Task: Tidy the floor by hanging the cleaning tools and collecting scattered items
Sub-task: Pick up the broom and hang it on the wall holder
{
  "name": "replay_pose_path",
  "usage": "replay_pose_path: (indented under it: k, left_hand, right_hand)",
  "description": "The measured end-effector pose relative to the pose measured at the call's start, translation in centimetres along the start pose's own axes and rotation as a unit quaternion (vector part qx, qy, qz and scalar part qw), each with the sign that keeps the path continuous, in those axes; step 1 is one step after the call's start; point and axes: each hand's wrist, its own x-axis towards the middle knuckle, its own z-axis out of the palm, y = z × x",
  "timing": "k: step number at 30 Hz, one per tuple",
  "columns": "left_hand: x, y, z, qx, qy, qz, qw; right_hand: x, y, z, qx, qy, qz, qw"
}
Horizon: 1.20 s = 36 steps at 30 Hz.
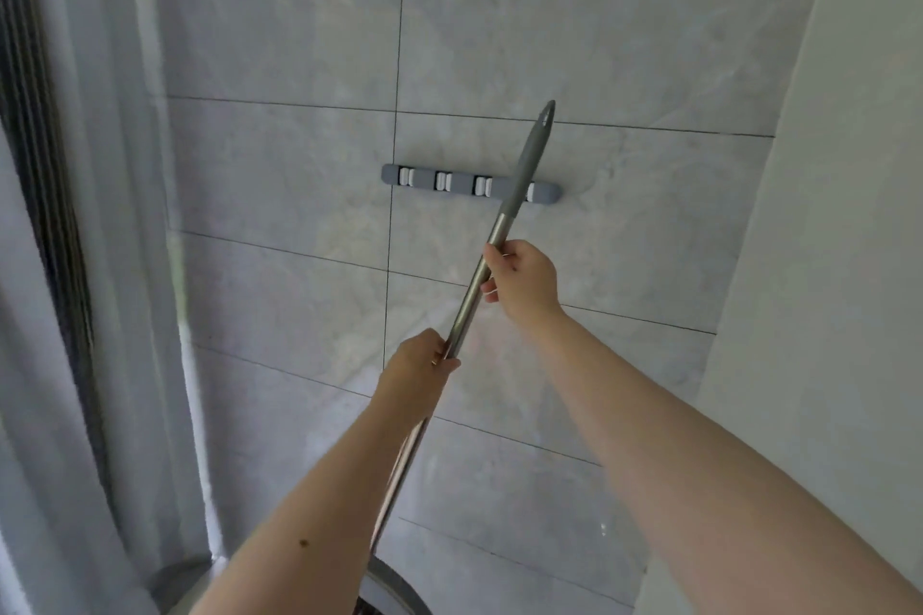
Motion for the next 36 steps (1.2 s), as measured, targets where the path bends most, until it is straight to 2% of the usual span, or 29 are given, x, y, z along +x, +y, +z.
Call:
replay_pose_path:
  k: [6, 10, 17, 23, 26, 29, 36]
  left_hand:
    - [7.4, 3.5, 1.9, -0.019, 0.002, 0.053, 0.998]
    - [11.6, 5.0, 3.3, -0.056, 0.016, 0.06, 0.997]
    - [17.5, 5.8, 5.3, -0.079, 0.007, 0.066, 0.995]
    - [21.0, 6.6, 5.8, -0.064, 0.011, 0.096, 0.993]
    - [22.2, 6.9, 5.8, -0.033, 0.001, 0.105, 0.994]
    - [23.2, 7.1, 5.7, 0.0, -0.01, 0.113, 0.994]
    - [24.4, 7.2, 5.6, -0.028, -0.032, 0.122, 0.992]
  right_hand:
    - [8.0, 0.4, -2.0, -0.013, 0.034, -0.025, 0.999]
    - [12.3, 0.5, -3.0, -0.013, 0.04, -0.032, 0.999]
    - [17.6, 1.1, -3.7, 0.04, 0.035, -0.002, 0.999]
    - [20.6, 0.5, -3.9, -0.01, 0.06, -0.025, 0.998]
    - [21.8, 0.5, -3.7, -0.075, 0.07, -0.045, 0.994]
    - [22.7, 0.5, -3.5, -0.093, 0.073, -0.046, 0.992]
    - [23.9, 0.4, -3.8, -0.139, 0.094, -0.061, 0.984]
